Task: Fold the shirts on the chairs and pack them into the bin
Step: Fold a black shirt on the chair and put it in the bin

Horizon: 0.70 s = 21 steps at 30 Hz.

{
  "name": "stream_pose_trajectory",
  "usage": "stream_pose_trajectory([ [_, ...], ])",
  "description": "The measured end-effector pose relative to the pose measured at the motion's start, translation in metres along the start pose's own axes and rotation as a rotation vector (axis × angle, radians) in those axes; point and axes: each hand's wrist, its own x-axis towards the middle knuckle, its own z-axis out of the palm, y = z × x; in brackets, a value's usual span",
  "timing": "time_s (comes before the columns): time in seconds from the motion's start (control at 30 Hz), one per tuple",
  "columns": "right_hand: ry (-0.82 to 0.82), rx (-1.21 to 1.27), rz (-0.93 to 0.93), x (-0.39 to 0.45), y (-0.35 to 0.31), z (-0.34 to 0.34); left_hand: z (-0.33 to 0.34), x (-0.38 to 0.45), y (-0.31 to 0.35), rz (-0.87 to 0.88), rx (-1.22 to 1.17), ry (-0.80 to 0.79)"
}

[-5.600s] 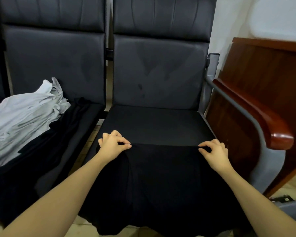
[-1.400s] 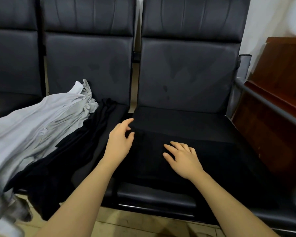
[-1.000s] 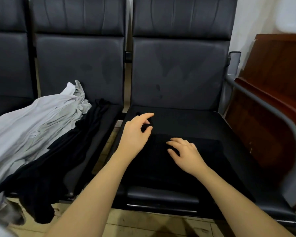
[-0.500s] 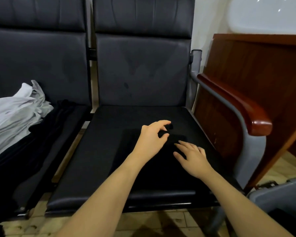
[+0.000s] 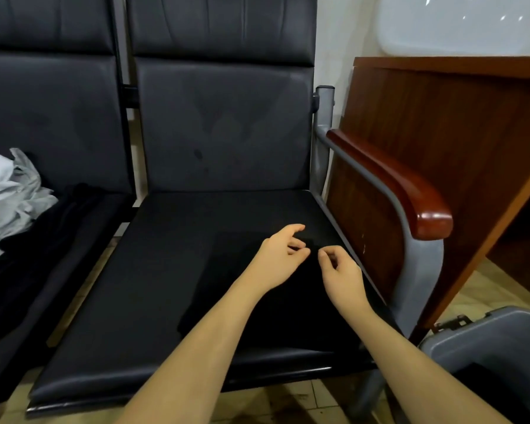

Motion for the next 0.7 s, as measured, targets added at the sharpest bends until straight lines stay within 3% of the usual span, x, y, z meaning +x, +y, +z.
stream_pose_trajectory([
  [0.13,0.031,-0.122,0.05,0.01,0.002,0.003,-0.021,0.0,-0.014,0.008,0.079,0.217],
  [0.2,0.049,-0.212,0.067,0.016,-0.002,0.006,-0.033,0.001,-0.026,0.001,0.248,0.272],
  [0.3,0.053,-0.335,0.113,0.027,-0.008,0.014,-0.049,0.005,-0.044,-0.042,0.476,0.259],
  [0.43,0.009,-0.434,0.164,0.041,-0.014,0.023,-0.065,0.015,-0.063,-0.08,0.53,0.227],
  [0.57,-0.023,-0.461,0.2,0.049,-0.017,0.029,-0.075,0.022,-0.077,-0.113,0.523,0.156],
  [0.7,0.051,-0.296,0.113,0.051,-0.014,0.033,-0.08,0.023,-0.082,-0.067,0.365,0.12],
])
